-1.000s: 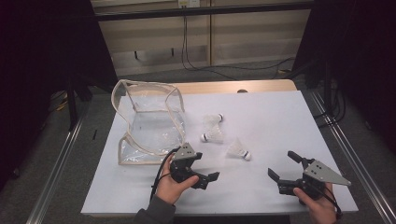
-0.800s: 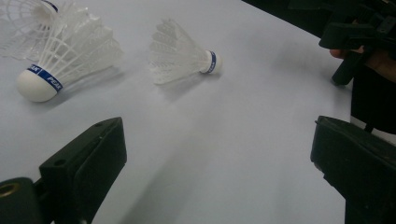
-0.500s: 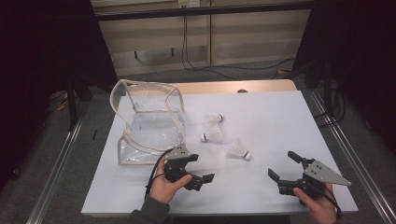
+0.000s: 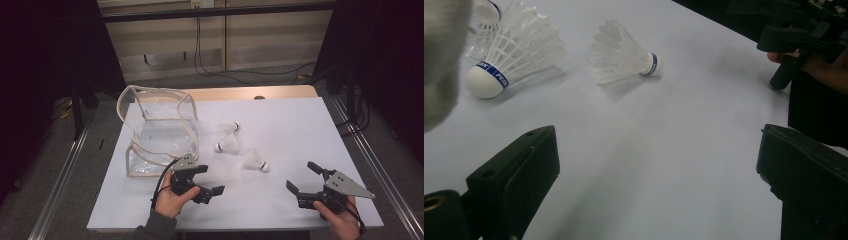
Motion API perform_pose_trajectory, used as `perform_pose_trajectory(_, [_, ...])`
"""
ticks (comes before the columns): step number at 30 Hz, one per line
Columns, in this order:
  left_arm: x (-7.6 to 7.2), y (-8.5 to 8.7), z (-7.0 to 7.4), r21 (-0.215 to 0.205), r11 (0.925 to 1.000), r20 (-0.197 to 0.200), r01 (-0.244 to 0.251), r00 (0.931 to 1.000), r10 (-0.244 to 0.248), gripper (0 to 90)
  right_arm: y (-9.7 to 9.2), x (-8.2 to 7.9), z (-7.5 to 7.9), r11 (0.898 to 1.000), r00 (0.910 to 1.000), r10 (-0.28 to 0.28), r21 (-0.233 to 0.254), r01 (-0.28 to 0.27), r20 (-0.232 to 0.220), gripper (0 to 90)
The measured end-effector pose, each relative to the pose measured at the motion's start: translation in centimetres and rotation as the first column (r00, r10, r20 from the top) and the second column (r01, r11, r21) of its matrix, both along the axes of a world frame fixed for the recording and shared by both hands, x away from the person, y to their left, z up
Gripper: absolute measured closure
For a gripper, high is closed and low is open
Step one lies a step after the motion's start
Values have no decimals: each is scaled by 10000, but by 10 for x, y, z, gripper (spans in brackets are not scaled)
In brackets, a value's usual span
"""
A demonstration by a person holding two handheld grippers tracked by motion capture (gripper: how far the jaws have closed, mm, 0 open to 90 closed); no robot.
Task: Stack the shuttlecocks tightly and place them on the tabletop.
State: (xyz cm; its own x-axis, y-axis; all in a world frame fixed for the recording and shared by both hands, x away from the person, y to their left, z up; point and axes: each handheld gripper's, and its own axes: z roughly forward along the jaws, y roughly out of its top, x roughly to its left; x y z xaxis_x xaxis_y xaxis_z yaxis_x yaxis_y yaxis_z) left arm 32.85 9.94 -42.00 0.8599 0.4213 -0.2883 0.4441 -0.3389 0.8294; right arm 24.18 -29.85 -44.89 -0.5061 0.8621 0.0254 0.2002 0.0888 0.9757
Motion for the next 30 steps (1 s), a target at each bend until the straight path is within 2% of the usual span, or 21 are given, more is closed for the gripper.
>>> perform_pose_trajectory(16, [-1, 13, -1, -56, 9999, -40, 91, 10000, -91, 68, 0, 0, 0, 10000, 10000, -8, 1, 8, 19, 43])
perform_pose_trajectory(25, [-3, 26, 0, -3, 10000, 291, 0, 9996, 0, 56, -1, 0, 0, 10000, 10000, -27, 1, 27, 25, 43])
perform_pose_trajectory(30, [-3, 33, 0, -26, 9999, 309, -107, 9995, 108, 41, 0, 0, 0, 10000, 10000, -23, -12, 23, 9, 42])
